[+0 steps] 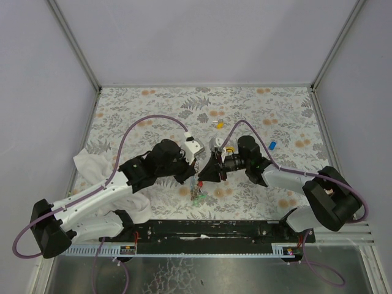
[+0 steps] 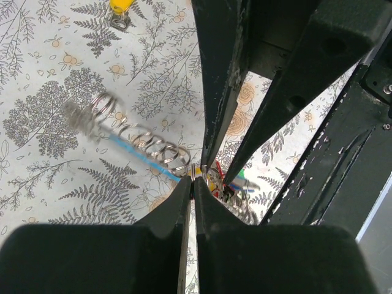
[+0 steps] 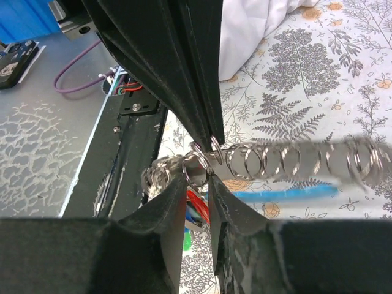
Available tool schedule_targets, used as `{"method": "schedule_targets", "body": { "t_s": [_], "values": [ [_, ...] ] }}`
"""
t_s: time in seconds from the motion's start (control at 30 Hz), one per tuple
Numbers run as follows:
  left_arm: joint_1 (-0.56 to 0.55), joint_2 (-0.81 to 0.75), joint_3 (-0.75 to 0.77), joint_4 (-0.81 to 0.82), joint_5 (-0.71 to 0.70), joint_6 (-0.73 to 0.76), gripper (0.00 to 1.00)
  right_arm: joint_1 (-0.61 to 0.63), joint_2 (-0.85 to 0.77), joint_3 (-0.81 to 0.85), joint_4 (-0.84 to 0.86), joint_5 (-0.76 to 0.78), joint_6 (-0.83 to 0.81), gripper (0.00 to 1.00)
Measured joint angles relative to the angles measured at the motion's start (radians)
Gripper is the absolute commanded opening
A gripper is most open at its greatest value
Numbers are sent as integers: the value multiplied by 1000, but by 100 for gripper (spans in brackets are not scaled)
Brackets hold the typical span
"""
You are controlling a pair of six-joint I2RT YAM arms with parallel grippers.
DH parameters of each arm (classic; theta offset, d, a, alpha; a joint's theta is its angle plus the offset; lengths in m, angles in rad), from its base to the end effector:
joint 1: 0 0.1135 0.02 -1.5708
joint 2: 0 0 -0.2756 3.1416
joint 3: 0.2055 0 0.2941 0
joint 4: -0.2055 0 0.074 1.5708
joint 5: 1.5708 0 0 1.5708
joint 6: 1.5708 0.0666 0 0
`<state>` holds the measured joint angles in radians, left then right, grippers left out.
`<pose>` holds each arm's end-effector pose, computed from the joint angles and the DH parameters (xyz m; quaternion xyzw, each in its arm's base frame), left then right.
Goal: Put the keys on the keyring
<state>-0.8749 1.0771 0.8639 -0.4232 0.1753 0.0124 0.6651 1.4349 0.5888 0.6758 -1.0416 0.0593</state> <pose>0.1807 -0.2344 0.2710 0.4174 0.7864 -0.2585 0.3749 0.2199 0.2455 0.1925 -0.5039 0.5375 0.5539 0.3879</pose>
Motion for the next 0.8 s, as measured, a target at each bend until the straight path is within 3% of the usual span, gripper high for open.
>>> {"method": "schedule_targets", "body": {
  "t_s": [0.1,0.4,0.53,0.67,0.8],
  "values": [
    [0,0,-6,13,-5,-5,0,0,0,-9,29,-6,24,12],
    [0,9,-11,31,-87,-51,0,0,-44,-48,62,-24,32,3],
    [0,20,-11,34,-109,-80,0,1,-93,-66,58,-25,-5,6],
    [0,19,-11,43,-109,-88,0,13,-135,-69,-31,-9,-93,21],
    [0,16,-13,50,-103,-85,0,20,-195,-72,-149,90,-197,28]
  ]
}}
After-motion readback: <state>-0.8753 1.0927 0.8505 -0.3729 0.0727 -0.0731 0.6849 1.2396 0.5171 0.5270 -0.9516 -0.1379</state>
